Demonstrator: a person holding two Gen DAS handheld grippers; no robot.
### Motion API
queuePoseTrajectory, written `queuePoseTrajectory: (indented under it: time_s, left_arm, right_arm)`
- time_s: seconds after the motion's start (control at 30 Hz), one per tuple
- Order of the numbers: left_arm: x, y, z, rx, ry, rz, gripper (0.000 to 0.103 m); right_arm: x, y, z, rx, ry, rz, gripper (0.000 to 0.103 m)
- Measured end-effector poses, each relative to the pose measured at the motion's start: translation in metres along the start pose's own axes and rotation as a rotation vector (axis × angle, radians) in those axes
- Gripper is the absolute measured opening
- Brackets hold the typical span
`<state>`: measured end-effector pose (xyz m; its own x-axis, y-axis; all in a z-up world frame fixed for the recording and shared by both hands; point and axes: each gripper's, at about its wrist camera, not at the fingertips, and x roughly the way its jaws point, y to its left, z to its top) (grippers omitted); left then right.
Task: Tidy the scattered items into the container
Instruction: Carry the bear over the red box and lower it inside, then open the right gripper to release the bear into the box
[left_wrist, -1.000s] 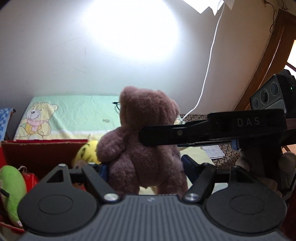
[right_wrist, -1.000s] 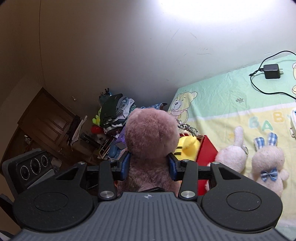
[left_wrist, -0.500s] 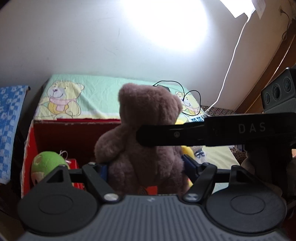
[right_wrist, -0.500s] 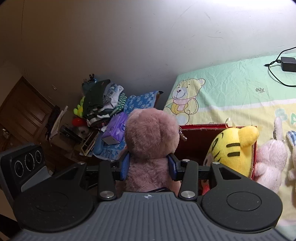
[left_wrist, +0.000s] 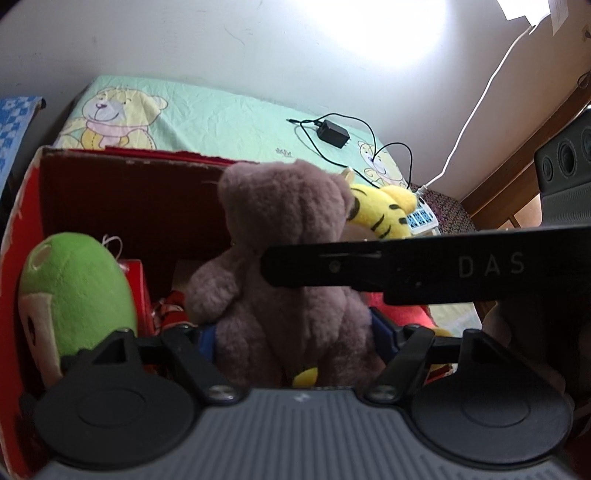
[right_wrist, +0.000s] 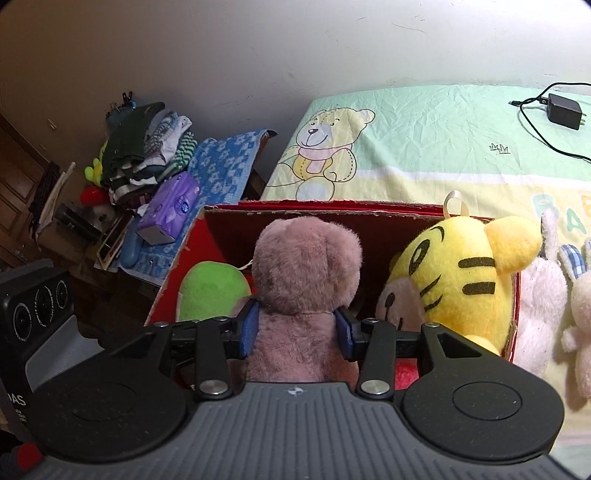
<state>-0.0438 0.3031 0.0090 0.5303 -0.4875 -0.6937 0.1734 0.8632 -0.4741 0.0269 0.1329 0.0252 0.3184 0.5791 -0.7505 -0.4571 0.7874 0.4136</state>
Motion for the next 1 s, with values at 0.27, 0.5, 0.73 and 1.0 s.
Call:
queuePoseTrajectory:
  time_s: [0.27, 0.5, 0.73, 1.0]
  left_arm:
    - [0.020, 0.003, -0.004, 0.014, 0.061, 0.021, 0.076]
    - [0.018, -0.001, -0.014, 0.048, 0.092, 0.045, 0.078]
    - [-0.001, -0.011, -0.019, 0.102, 0.036, 0.074, 0.088]
    - [0.010, -0.011, -0.015, 0.081, 0.037, 0.063, 0.084]
  right_arm:
    - [0.022, 0.005, 0.000, -0.058, 0.049, -0.104, 0.046]
    - [0.035, 0.009, -0.004, -0.123, 0.105, -0.158, 0.046]
    - [0.044, 0.012, -0.007, -0.176, 0.109, -0.198, 0.046]
    - [0.022, 0.008, -0.003, -0.109, 0.060, -0.146, 0.043]
